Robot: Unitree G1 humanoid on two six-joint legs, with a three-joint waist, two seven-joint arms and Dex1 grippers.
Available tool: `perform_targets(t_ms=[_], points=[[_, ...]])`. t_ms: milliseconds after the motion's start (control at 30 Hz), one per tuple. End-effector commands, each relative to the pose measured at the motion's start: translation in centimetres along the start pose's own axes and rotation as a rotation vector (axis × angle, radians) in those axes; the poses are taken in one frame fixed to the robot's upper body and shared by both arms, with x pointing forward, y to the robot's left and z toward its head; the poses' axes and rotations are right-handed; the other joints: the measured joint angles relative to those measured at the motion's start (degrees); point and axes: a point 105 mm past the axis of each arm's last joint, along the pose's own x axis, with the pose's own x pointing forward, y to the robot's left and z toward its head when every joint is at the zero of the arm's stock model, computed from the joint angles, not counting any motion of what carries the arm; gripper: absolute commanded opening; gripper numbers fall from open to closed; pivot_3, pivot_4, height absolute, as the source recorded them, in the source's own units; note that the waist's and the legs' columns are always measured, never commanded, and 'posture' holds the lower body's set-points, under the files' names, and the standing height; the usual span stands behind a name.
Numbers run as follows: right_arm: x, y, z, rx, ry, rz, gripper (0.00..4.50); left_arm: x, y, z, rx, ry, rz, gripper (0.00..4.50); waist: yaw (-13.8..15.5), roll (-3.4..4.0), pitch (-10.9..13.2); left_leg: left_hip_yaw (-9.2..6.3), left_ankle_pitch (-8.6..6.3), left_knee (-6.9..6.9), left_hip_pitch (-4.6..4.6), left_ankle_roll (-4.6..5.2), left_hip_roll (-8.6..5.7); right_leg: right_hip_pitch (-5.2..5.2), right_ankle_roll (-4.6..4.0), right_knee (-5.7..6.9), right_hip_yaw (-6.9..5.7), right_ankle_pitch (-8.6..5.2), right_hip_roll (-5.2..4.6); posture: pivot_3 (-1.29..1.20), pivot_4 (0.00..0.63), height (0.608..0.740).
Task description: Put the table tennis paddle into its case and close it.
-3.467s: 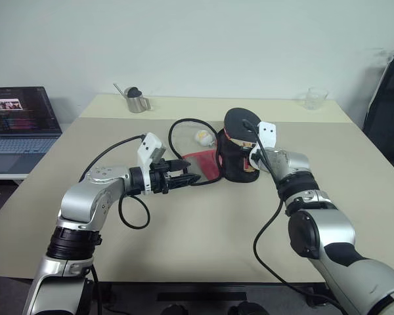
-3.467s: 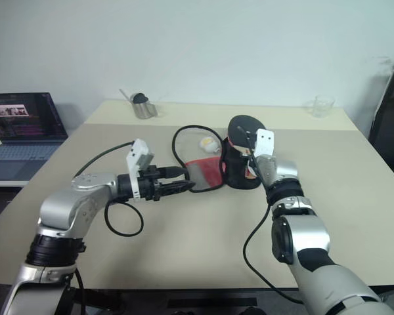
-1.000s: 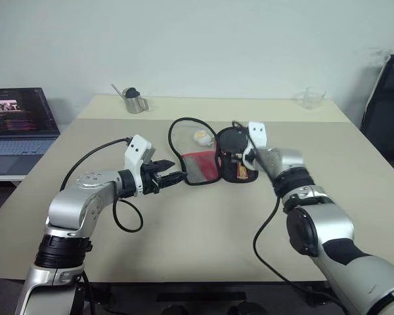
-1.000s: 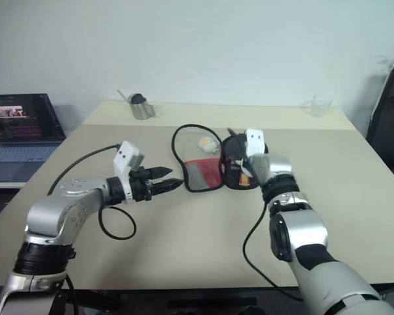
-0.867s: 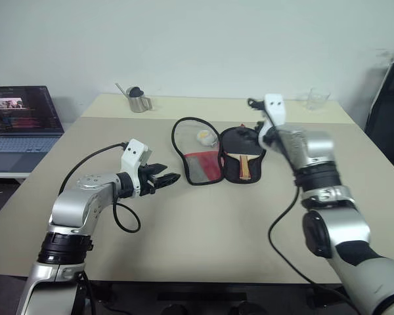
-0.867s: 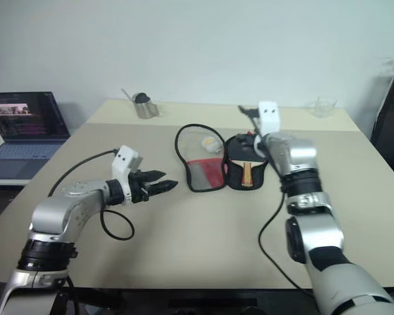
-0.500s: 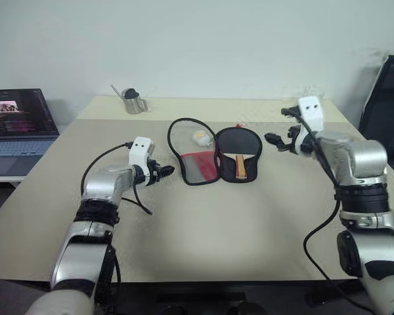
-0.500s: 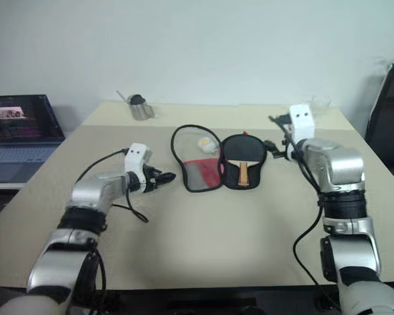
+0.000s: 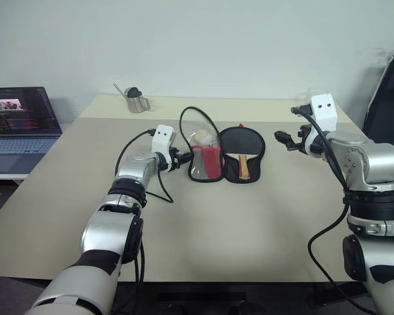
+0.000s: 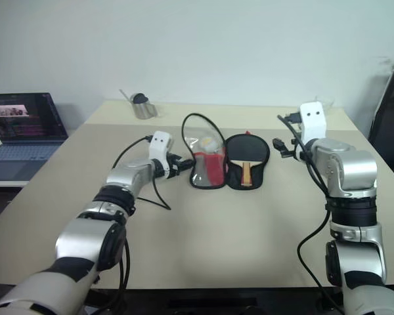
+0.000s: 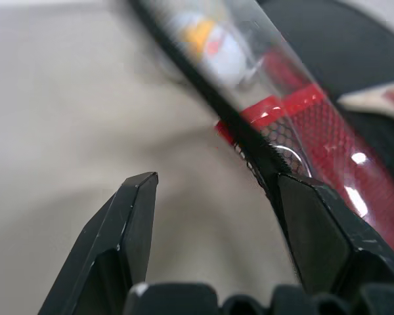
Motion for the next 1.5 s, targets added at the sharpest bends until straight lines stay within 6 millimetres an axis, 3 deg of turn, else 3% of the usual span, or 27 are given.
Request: perform_targets(t_ms=[33,200,433,600,833,967,1167,1367,1500], points=[[-0.9,-1.3,1.5,-0.011,-0.065,-0.055,4.45,0.5,-2.1,3.5,0.049,-0.115,-0.065,3.18,0.0,0.0,0.0,0.0,0.0,0.0,0.0,0.0,-0.01,0.0,0.01,0.0,0.0,-0.01,0.0,0.0,0.15,0.74],[-1.2,-2.7,1.8,0.008,-0.078,-0.109,4.45,1.1,-4.0,4.6,0.055,-0.192,-0.049,3.18,0.2,0.0,0.0,0.0,0.0,0.01,-0.02,0.0,-0.03,0.01,0.02,0.0,0.0,-0.01,0.01,0.0,0.15,0.74],[-2.5,-5.8,1.4,0.021,-0.078,-0.247,4.45,2.1,-9.2,4.1,0.004,-0.247,-0.087,3.18,0.2,0.0,0.0,-0.03,0.0,0.0,0.0,0.0,-0.08,0.03,-0.02,0.0,0.07,0.04,-0.02,0.0,0.15,0.74],[-3.0,-6.2,1.1,0.038,-0.088,-0.286,4.45,2.4,-9.6,4.8,-0.045,-0.25,-0.076,3.18,-0.2,0.02,0.0,-0.03,0.03,0.02,0.12,0.0,0.01,0.04,0.07,0.07,0.08,-0.01,0.02,0.0,0.15,0.74],[-3.4,-6.1,0.6,0.057,-0.084,-0.293,4.45,3.1,-11.4,3.2,-0.04,-0.215,-0.089,3.18,-0.1,0.03,0.0,0.0,0.06,0.03,0.15,0.0,-0.03,0.08,0.08,0.05,0.07,0.0,0.13,0.0,0.15,0.74],[-3.6,-6.2,0.5,0.06,-0.088,-0.297,4.45,3.4,-11.6,3.9,-0.074,-0.236,-0.058,3.18,-0.1,0.03,0.0,0.02,0.06,0.03,0.12,0.0,-0.07,0.08,0.12,0.02,0.08,0.03,0.12,0.0,0.15,0.74],[-3.2,-6.0,0.7,0.05,-0.095,-0.289,4.45,3.1,-15.4,6.4,-0.068,-0.342,-0.293,3.18,-0.1,0.03,0.0,0.01,0.06,0.03,0.12,0.0,-0.03,0.07,0.11,0.02,0.05,0.03,0.23,0.0,0.15,0.74],[-2.9,-6.1,1.1,0.044,-0.106,-0.289,4.45,3.4,-15.8,8.7,-0.071,-0.388,-0.305,3.18,-0.1,0.03,0.0,0.02,0.05,0.0,0.08,0.02,-0.08,0.06,0.13,-0.07,0.06,0.02,0.22,0.0,0.15,0.74],[-2.6,-5.9,1.3,0.039,-0.113,-0.284,4.45,4.2,-14.7,7.9,-0.074,-0.353,-0.233,3.18,-0.2,0.03,0.0,0.0,0.05,0.0,0.09,0.02,-0.08,0.06,0.13,-0.05,0.04,0.02,0.28,0.0,0.15,0.74]])
